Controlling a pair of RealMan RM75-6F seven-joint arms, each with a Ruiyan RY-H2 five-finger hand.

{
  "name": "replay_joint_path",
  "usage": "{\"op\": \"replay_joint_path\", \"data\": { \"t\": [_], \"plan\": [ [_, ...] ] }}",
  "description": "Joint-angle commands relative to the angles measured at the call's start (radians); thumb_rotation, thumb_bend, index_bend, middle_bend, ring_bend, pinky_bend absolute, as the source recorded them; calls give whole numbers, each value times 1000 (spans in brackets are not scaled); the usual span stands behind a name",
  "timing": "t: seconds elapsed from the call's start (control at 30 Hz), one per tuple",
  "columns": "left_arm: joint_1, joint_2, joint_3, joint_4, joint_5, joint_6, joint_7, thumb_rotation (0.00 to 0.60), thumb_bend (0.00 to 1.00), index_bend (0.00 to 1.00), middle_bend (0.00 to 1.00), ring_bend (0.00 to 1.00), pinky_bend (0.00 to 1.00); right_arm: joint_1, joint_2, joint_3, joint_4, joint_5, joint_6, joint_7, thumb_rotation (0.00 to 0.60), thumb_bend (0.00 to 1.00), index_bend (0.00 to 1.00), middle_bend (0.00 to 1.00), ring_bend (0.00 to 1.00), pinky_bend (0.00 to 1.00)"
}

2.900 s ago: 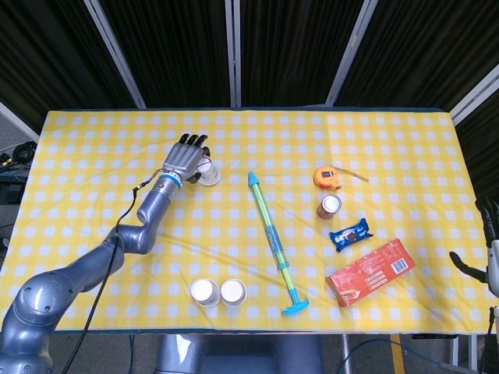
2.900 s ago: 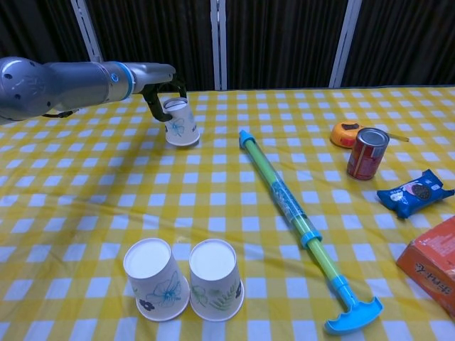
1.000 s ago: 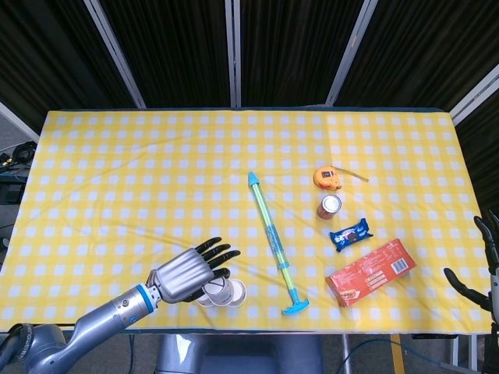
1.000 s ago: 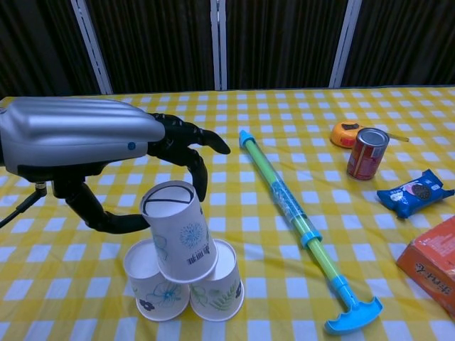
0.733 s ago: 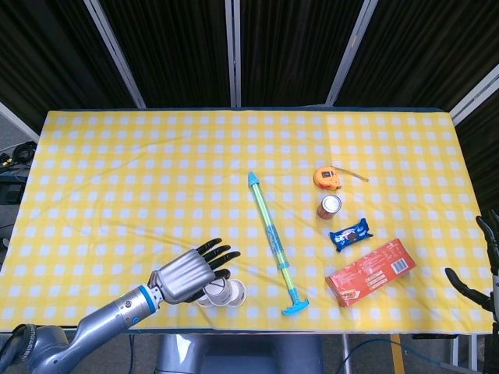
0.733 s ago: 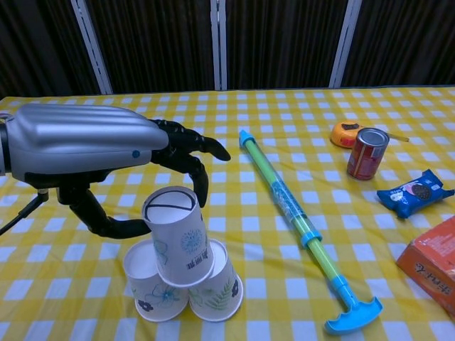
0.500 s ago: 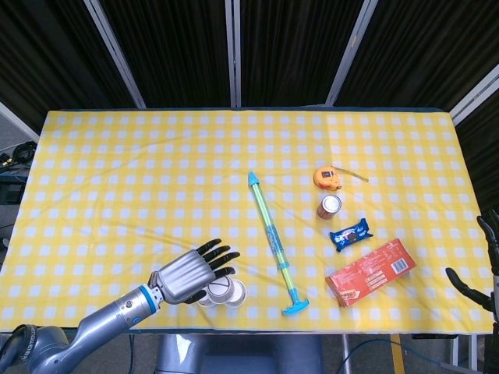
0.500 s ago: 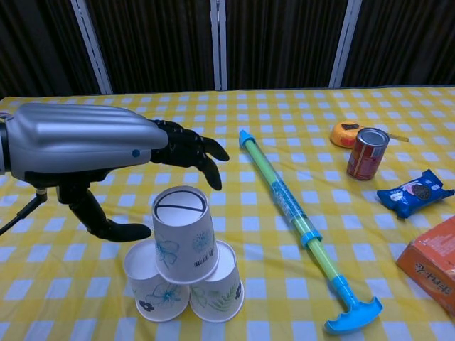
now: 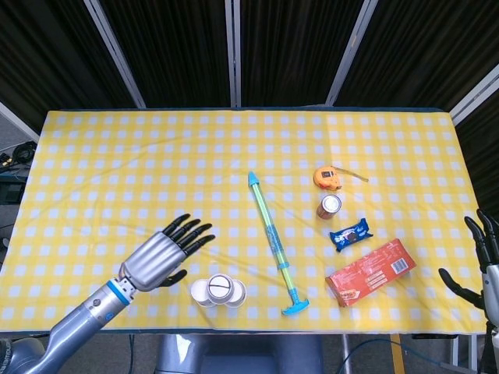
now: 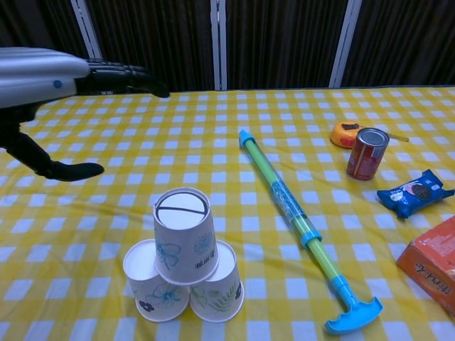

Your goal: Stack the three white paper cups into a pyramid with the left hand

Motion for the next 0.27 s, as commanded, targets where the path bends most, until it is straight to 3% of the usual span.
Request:
{"op": "replay_joint_path", "data": {
  "t": [0.03, 0.2, 0.27],
  "plan": [
    [179, -39, 59, 146, 71, 216, -19, 600, 362, 70, 0, 0, 0, 14, -14, -4, 10, 24, -42, -26, 600, 83, 84, 0, 0, 0],
    [322, -115, 73, 322, 41, 370, -26, 600, 355, 18, 0, 0, 0, 37, -39, -8, 30, 52, -105, -65, 600, 83, 84, 0, 0, 0],
    [387, -143, 80, 394, 11, 421, -93, 600, 307, 0, 0, 0, 0, 49, -58, -13, 49, 58, -135, -86, 600, 83, 84, 0, 0, 0]
  ]
}}
